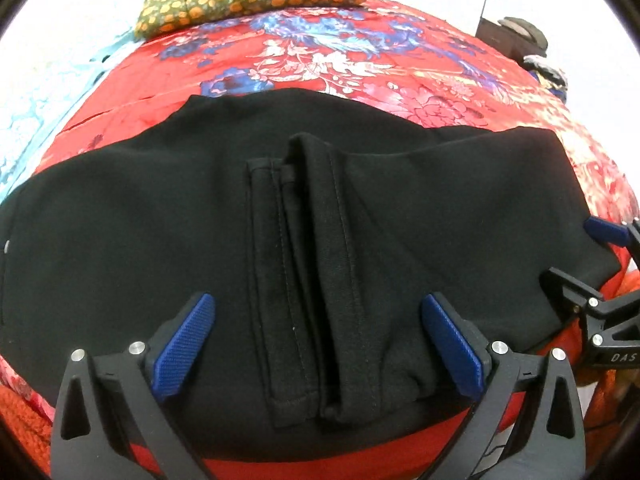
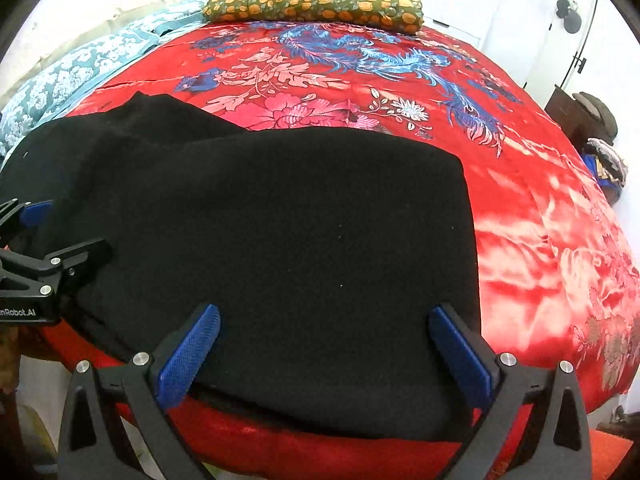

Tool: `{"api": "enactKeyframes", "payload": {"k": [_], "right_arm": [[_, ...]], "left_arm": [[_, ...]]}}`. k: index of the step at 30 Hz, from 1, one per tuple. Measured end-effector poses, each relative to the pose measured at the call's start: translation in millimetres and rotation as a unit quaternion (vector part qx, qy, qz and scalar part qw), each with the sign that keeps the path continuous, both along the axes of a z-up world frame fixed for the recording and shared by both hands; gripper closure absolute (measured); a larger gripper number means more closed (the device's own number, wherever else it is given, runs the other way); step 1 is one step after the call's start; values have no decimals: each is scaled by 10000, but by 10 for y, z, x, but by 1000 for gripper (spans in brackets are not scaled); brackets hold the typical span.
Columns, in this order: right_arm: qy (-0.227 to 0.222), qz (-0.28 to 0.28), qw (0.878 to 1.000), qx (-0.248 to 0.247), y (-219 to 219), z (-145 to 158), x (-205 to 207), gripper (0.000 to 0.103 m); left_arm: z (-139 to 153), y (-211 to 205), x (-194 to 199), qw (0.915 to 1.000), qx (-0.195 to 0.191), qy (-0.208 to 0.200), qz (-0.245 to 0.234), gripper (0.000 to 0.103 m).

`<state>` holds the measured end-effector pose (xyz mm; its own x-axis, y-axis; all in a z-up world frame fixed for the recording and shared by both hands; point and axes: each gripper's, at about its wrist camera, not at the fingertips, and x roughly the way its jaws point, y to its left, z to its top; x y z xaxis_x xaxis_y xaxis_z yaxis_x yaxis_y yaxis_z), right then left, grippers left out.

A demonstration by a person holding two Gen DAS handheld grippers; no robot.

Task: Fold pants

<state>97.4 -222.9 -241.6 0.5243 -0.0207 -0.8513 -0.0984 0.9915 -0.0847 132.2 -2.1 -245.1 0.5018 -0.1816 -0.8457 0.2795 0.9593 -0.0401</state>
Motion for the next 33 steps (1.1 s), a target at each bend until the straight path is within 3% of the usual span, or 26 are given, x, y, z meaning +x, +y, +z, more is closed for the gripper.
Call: {"api": "enactKeyframes", "payload": {"k": [33], "right_arm": [[-35,16,10000,-40,15,-12,-9,0]], "left_arm": [[-7,-14,-28,10000,14,-67,-23,1]]}}
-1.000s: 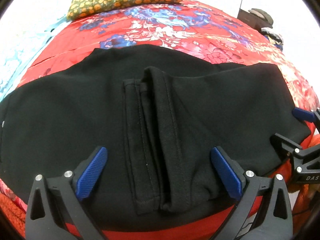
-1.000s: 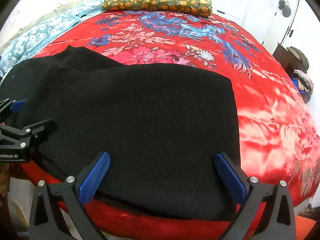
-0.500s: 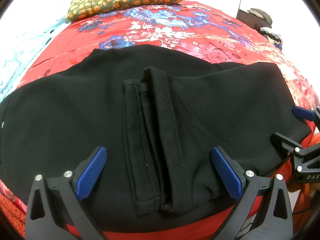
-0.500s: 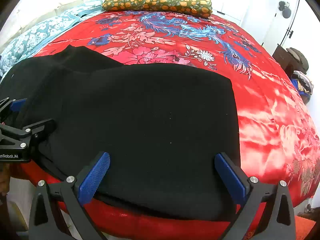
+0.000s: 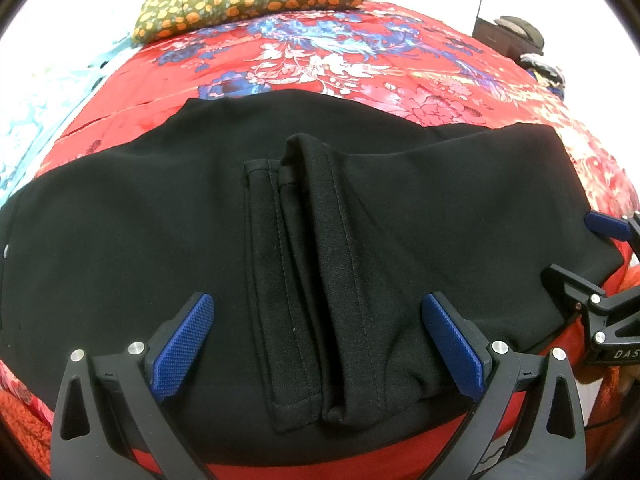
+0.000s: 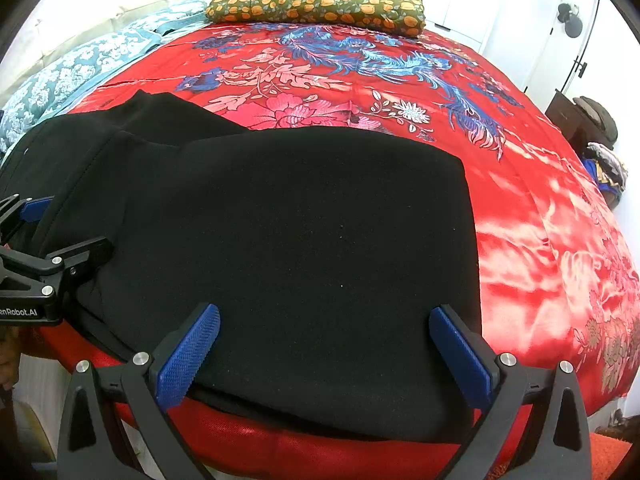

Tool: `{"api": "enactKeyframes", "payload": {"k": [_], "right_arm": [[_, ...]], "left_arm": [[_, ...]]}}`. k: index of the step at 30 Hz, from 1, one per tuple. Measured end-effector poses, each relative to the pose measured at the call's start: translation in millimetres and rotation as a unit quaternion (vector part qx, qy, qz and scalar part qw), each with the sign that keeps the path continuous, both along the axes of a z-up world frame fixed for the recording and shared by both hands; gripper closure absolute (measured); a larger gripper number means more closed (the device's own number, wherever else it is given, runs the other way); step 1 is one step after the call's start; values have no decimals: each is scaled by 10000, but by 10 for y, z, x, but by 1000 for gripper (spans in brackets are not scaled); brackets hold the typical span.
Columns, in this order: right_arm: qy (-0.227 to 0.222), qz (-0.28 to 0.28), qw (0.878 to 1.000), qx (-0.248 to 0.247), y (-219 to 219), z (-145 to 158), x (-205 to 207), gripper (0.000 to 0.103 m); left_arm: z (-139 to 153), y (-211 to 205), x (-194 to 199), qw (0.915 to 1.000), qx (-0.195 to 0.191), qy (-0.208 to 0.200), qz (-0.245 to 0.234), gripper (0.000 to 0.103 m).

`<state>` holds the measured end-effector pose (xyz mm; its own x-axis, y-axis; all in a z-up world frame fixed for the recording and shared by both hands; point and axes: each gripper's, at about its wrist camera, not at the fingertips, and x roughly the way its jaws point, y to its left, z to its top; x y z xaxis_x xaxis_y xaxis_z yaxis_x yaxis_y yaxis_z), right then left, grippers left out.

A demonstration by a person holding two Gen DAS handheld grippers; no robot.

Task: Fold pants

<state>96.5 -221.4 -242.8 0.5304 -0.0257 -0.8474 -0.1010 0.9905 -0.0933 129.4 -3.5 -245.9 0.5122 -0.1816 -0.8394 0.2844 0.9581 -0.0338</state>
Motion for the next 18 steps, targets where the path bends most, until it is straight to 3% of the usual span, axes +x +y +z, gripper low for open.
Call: {"api": "enactKeyframes", "payload": {"k": [18], "right_arm": [[-5,5,10000,-4,5,-6,-2,0]], "left_arm": [[-2,11,5,10000,20,10,-10,1]]}}
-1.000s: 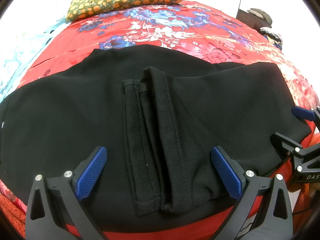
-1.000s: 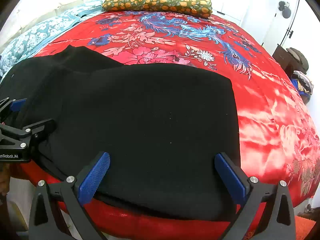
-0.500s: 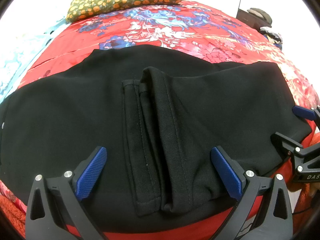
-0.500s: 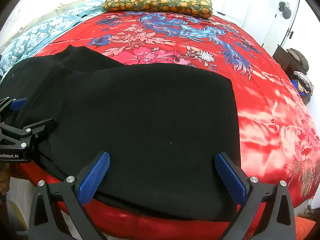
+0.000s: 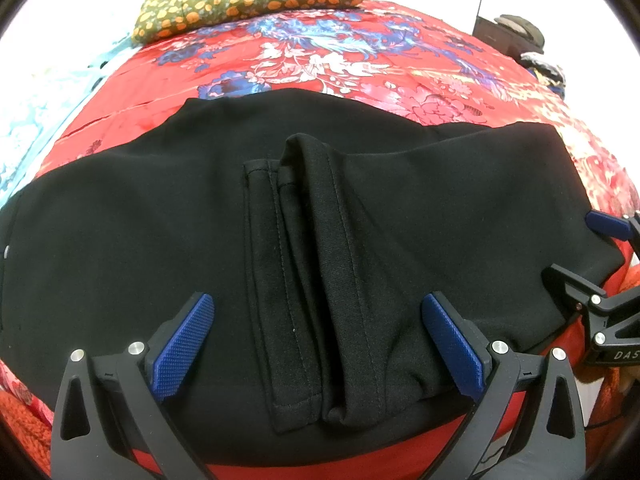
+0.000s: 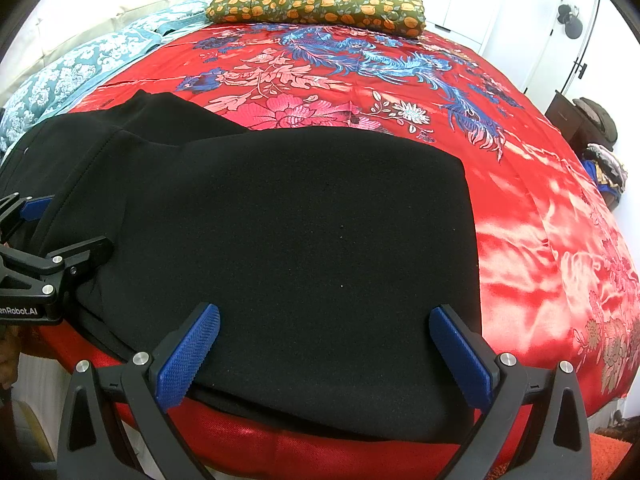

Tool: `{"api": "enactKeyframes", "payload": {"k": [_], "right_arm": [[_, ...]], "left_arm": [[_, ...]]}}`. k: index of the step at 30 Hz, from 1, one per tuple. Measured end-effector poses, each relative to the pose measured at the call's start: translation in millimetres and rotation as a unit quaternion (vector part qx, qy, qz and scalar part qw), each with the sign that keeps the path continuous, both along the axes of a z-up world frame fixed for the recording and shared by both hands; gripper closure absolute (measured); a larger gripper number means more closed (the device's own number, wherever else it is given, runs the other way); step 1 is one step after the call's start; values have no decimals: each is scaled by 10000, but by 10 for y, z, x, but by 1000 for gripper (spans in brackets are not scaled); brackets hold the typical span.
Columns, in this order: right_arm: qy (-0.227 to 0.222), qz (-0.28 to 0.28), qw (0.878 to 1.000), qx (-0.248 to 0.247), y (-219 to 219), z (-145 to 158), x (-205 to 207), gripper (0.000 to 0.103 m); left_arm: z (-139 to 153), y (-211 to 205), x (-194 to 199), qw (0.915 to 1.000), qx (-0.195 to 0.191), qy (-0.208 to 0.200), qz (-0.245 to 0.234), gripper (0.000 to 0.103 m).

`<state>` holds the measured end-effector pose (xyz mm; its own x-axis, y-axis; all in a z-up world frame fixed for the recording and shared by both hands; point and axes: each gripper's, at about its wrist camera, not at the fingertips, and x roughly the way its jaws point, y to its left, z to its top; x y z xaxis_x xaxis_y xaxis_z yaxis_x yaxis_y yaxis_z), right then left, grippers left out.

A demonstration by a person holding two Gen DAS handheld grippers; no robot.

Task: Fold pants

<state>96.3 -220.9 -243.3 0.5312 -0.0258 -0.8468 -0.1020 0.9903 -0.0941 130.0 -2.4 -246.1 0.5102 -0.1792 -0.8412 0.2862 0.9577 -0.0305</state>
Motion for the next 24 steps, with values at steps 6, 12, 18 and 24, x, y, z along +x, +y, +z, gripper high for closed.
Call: {"api": "enactKeyframes", "payload": {"k": [6,12,18,24], "right_arm": [[-10,-13,10000,-10,8,8,6,0],[-51,-7,10000,-17,20,7,13,0],[-59,-5,10000,-21,18,5,6,0],[-62,0,10000,-20,13,1,3,0]], "left_arm": [[-1,1,2,10000,4,5,-2,1],[-1,-2,-1,10000,5,-1,-2,1],[0,-4,-2,10000,6,-2,1,1],[-1,-3,-2,10000,7,1,1,1]]}}
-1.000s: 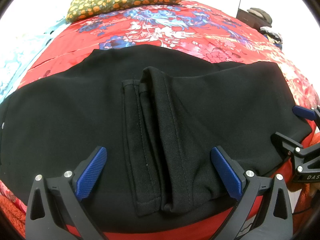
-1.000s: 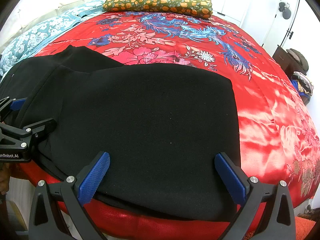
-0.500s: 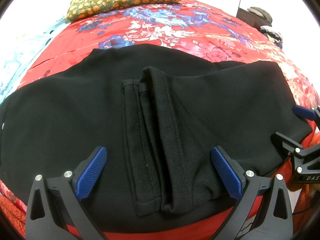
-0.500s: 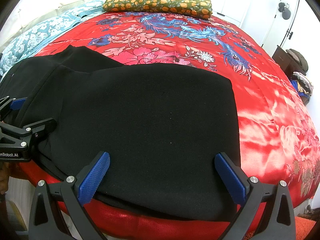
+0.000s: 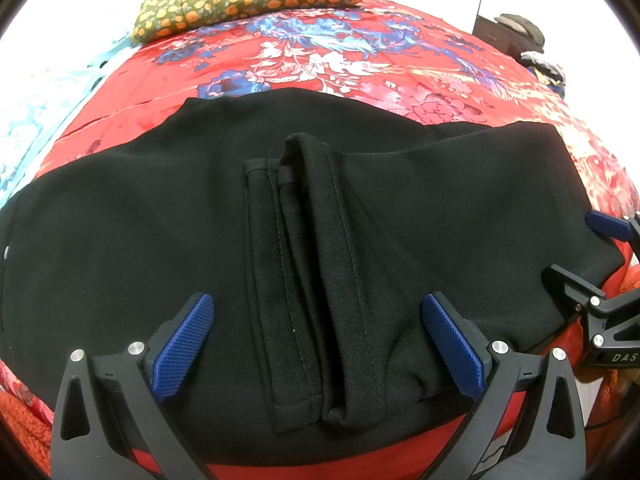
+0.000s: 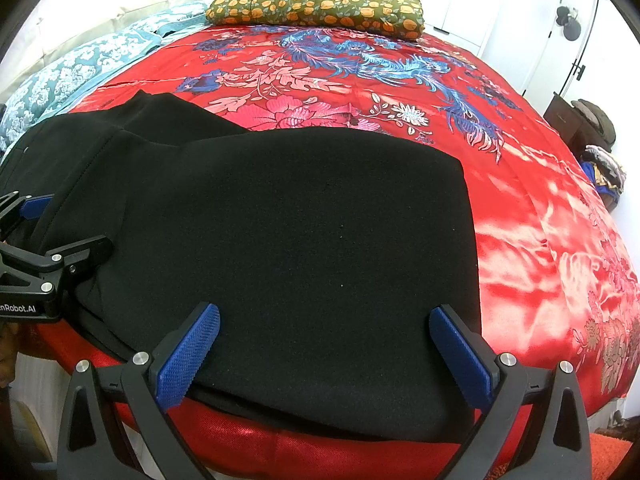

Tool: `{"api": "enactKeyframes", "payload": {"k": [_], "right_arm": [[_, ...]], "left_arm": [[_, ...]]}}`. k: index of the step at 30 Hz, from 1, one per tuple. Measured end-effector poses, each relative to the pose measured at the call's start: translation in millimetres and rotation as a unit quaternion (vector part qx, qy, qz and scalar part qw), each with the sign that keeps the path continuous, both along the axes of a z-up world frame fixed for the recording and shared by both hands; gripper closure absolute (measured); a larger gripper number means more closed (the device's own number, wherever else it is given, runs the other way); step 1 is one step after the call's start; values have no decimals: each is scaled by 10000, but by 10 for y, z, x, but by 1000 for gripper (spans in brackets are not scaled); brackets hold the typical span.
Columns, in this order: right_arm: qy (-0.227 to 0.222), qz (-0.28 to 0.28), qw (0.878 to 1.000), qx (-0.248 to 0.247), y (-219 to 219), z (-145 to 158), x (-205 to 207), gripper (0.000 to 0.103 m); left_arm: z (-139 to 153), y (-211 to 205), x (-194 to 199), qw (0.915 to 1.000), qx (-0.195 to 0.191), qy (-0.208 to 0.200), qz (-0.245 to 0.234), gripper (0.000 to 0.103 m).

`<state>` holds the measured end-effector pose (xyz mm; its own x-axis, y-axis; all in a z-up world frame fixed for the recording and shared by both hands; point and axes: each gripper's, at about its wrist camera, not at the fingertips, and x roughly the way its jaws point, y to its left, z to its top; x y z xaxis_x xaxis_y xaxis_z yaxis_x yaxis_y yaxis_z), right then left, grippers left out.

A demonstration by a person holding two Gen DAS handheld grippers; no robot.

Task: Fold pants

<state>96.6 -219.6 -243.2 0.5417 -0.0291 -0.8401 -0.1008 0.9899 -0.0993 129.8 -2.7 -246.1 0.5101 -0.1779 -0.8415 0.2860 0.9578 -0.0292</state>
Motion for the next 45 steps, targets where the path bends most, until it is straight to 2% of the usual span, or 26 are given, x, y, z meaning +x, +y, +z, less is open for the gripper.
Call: {"api": "enactKeyframes", "payload": {"k": [12,24,30,33,36,38,41,43,44,45], "right_arm": [[-12,-6,10000,4,7,5,5,0],[-97,-33,9998,167,-13,28,-15,0],[-57,-28,9997,248,-29,36,-34,0],[6,6,9996,264,-43,74,-51,0],[-69,-43,9993,355,-75,149,-90,0],[-230,-76,9986,475,-88,218,-113,0],[-406,9,9978,532,-65,285,-117,0],[-456,158,9979,421,1,290,-111,0],[-451,205,9981,378,36,283,-115,0],[-432,283,9981,323,76,267,-112,0]], "left_arm": [[-6,3,-1,10000,4,2,-3,1],[48,79,-46,9997,-195,53,122,1],[229,205,-88,9994,-234,-33,238,1],[442,509,-75,9971,-554,-141,498,1],[623,1083,21,9874,-1028,-176,1188,1],[703,1561,115,9752,-1225,-178,1835,1],[844,2481,309,9470,-1438,-278,2858,1],[896,2978,453,9344,-1399,-266,3264,1],[892,3168,536,9325,-1426,-179,3312,1],[862,3341,652,9344,-1487,7,3237,1]]}}
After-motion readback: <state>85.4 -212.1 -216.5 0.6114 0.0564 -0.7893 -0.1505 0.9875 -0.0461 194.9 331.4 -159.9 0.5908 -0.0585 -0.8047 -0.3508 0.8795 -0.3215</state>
